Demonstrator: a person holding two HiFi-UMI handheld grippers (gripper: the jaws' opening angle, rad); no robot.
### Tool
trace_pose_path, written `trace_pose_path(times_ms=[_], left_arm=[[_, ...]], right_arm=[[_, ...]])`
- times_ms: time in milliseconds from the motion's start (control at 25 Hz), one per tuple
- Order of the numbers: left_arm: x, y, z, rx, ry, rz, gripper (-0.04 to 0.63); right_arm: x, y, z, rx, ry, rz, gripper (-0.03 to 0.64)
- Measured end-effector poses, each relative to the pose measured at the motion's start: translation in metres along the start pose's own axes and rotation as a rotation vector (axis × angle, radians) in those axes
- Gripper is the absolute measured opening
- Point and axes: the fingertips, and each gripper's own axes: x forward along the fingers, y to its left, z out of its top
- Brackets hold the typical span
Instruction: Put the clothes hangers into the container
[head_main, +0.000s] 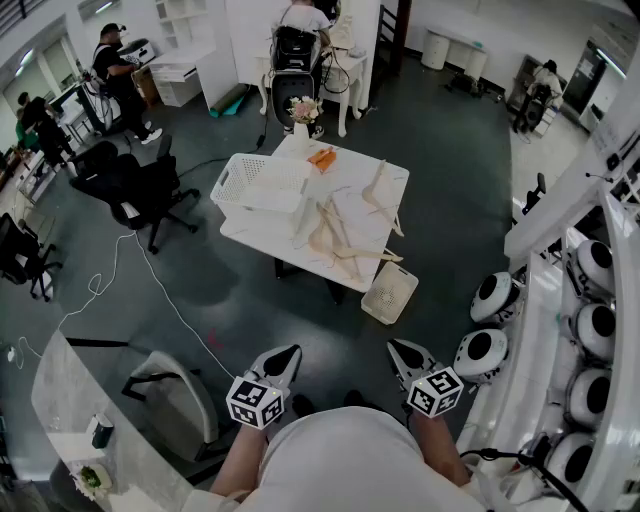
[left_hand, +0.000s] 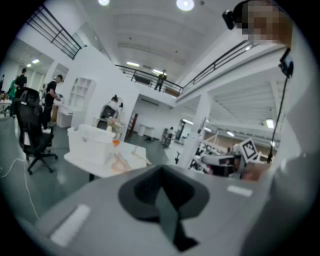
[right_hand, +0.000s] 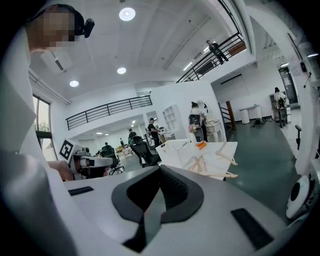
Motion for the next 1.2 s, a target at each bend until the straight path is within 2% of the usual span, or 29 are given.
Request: trace_pose_path(times_ms=[640,1200], left_arm=[[-0.01,0.011,-0.007,-0.012,0.019,-0.028,0.003],[-0.043,0.043,-0.018,0.004,0.053,-0.078,0.003]], right_arm=[[0.006,0.014,-0.007,0.031,0.001,-0.017,0.003],[0.028,0.058,-0.033,0.057,0.018,-0.043,0.003]])
